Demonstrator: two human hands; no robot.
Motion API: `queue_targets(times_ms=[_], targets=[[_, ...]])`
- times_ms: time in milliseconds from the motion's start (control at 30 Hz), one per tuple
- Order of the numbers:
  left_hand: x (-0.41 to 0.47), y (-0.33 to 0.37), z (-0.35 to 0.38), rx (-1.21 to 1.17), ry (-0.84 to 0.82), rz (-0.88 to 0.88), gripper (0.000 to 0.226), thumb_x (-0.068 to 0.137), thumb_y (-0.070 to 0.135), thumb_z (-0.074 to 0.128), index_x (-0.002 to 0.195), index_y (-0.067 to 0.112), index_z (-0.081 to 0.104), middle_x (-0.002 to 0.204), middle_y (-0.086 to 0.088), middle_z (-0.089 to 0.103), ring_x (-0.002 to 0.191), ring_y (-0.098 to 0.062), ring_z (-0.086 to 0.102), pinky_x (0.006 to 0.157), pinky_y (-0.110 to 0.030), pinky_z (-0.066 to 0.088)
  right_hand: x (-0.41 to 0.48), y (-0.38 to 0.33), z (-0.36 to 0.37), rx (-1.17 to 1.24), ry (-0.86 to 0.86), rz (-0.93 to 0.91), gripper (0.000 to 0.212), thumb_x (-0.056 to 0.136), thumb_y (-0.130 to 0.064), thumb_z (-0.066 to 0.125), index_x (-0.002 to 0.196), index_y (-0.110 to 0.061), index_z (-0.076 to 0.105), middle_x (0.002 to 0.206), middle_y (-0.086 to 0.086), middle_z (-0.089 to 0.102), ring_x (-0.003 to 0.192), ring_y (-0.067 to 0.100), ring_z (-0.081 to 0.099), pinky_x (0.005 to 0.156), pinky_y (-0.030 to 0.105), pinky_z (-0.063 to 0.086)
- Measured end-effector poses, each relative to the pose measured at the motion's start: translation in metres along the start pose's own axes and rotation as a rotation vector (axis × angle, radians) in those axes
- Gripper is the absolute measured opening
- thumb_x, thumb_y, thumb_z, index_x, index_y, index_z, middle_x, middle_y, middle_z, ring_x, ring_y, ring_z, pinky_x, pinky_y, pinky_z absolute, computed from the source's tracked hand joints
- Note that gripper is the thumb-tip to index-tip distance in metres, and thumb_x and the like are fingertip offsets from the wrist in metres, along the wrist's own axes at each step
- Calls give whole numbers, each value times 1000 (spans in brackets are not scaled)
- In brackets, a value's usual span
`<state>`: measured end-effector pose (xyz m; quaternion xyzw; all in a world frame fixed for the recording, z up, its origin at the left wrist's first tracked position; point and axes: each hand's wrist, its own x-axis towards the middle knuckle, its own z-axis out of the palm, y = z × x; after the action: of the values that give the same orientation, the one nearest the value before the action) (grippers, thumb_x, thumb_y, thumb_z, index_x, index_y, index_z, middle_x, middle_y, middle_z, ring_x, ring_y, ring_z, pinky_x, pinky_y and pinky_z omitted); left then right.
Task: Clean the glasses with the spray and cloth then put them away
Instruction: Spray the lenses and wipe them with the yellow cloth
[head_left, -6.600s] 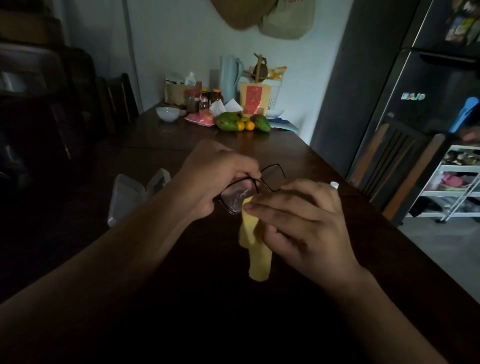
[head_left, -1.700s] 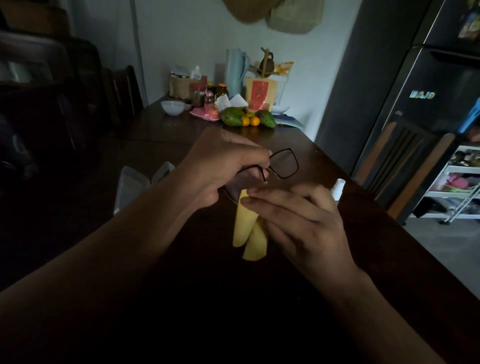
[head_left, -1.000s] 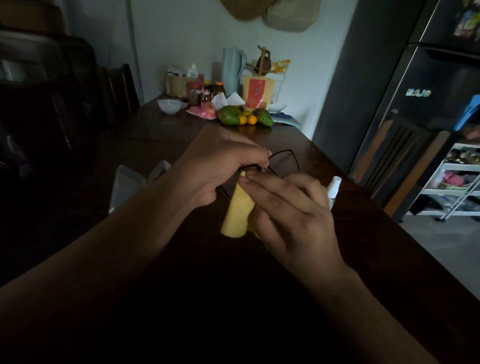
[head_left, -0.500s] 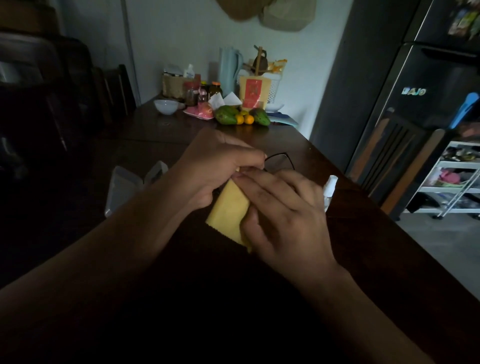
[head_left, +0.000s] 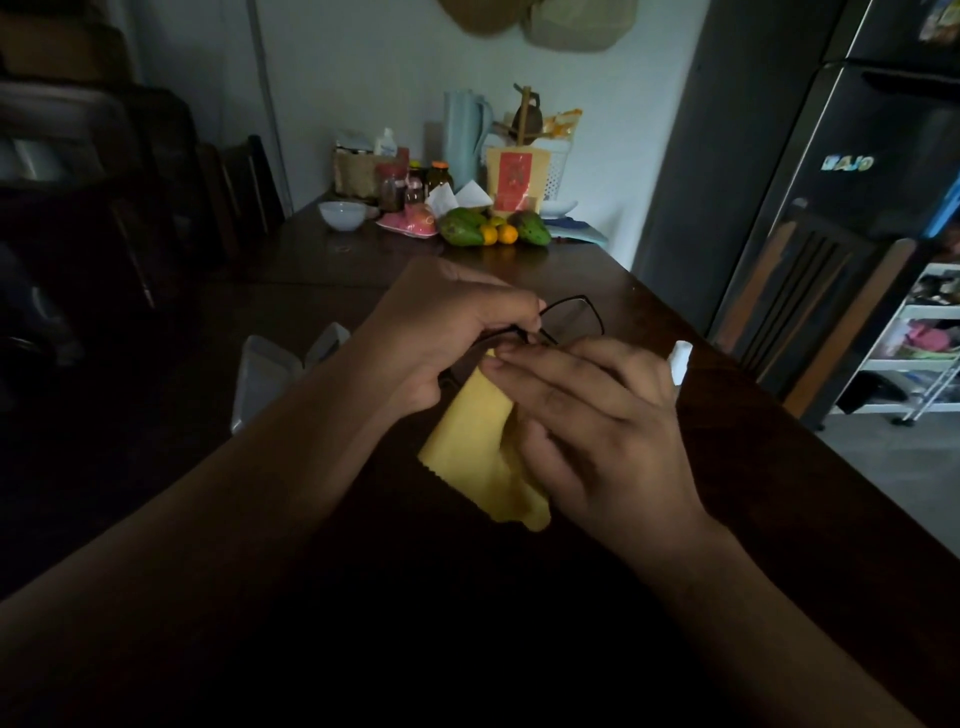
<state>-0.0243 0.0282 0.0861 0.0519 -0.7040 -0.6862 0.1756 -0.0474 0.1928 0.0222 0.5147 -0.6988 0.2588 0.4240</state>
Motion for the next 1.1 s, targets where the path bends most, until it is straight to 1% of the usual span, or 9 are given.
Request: queue_targets(times_ms=[100,200,300,400,533,667,800,933,1100], targets=[[0,1,-2,24,7,-8,14,66,5,73,79,0,76,58,-12,66,42,-10,51,42,-13,36,2,-10,7,14,1,-14,35,94,-26,62,128,-24,66,133,-11,63,117,16,58,91,45,44],[0,-1,-1,25,13,-28,14,66,7,74,79,3,77,67,-18,67,42,-9,54,41,-12,37,1,-6,6,23,-25,-72,32,94,-24,65,126,-25,68,132,-11,64,118,16,58,93,43,44],[1,-1,-1,0,2,-34,13,68,4,72,80,0,76,66,-18,68,42,-11,56,39,-13,38,-2,6,-2,62,-38,-96,29,98,-20,59,125,-25,68,132,-11,63,117,17,56,94,44,43],[2,-1,0,12,-1,-6,12,68,2,72,79,-2,75,67,-19,69,50,-15,59,46,-15,42,-2,8,-4,53,13,-39,31,98,-20,53,124,-25,69,130,-11,64,116,18,57,91,49,43],[-2,0,0,46,-13,6,15,66,5,72,79,-2,75,67,-24,65,51,-19,51,48,-16,36,1,-7,6,-17,5,-37,39,90,-21,60,128,-28,67,134,-13,62,120,17,58,92,48,41],[-3,-1,2,37,-13,4,9,67,4,72,74,1,76,87,-30,70,58,-22,57,51,-19,40,0,-3,4,49,20,-90,31,91,-18,65,119,-28,72,127,-13,66,116,17,60,90,48,44],[2,-4,1,36,-15,9,11,66,6,73,76,5,77,72,-19,72,57,-17,62,52,-18,47,-2,6,-3,9,84,-25,30,88,-15,68,114,-28,75,120,-13,69,108,21,64,85,50,45],[3,-2,-2,64,-33,18,15,66,10,73,79,6,77,73,-15,73,63,-18,64,57,-21,47,1,-2,2,-61,78,2,30,91,-29,66,120,-29,71,124,-14,67,111,17,62,87,47,45],[4,0,-4,-7,-41,-9,16,71,5,70,85,0,75,79,-24,71,61,-21,62,50,-19,45,-2,9,-4,-33,51,-24,25,96,-27,66,121,-31,71,125,-17,66,109,17,62,85,49,44]])
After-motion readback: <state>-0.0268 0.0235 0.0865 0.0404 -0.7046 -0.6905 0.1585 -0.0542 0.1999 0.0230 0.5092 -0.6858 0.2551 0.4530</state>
